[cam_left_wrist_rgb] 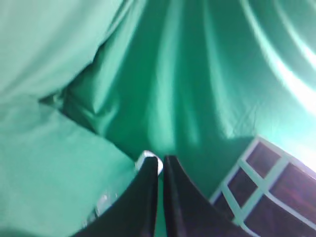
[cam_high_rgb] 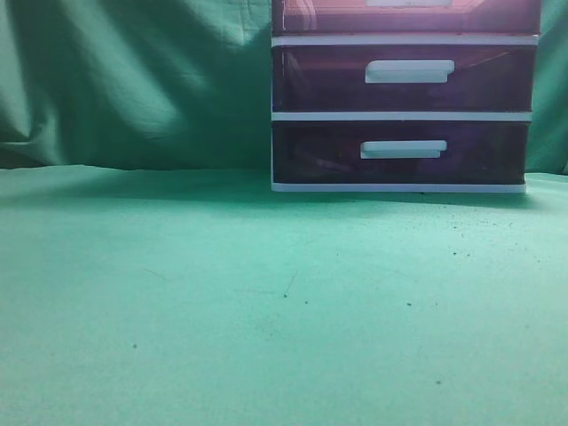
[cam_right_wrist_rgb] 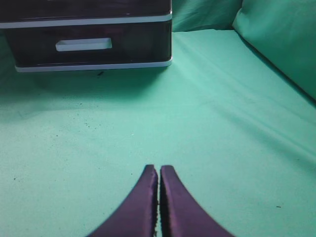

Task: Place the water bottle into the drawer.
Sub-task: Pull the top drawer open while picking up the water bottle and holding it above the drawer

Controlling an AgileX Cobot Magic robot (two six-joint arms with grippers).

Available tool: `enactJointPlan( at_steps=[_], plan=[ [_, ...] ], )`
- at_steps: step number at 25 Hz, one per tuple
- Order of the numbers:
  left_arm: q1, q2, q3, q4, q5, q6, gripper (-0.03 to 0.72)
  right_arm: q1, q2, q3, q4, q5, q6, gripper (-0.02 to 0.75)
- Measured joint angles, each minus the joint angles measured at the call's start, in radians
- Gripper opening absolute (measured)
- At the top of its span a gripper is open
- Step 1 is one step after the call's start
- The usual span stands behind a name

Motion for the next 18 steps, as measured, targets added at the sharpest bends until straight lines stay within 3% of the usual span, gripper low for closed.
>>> enactJointPlan(
  at_steps=[3, 8, 12, 18],
  plan=[
    [0.000, 0.000, -0.024, 0.088, 0.015, 0.006, 0.000, 0.000, 0.000, 0.000, 0.000, 0.000, 0.000, 0.000],
    [0.000, 0.117, -0.231, 0.263, 0.323, 0.010, 0.000, 0.000, 0.000, 0.000, 0.000, 0.000, 0.000, 0.000],
    [0.000, 0.332, -0.334, 0.293, 0.448, 0.034, 0.000, 0.000, 0.000, 0.000, 0.000, 0.000, 0.000, 0.000],
    [0.000, 0.561, -0.358, 0.285, 0.413, 0.046, 0.000, 0.000, 0.000, 0.000, 0.000, 0.000, 0.000, 0.000]
  ],
)
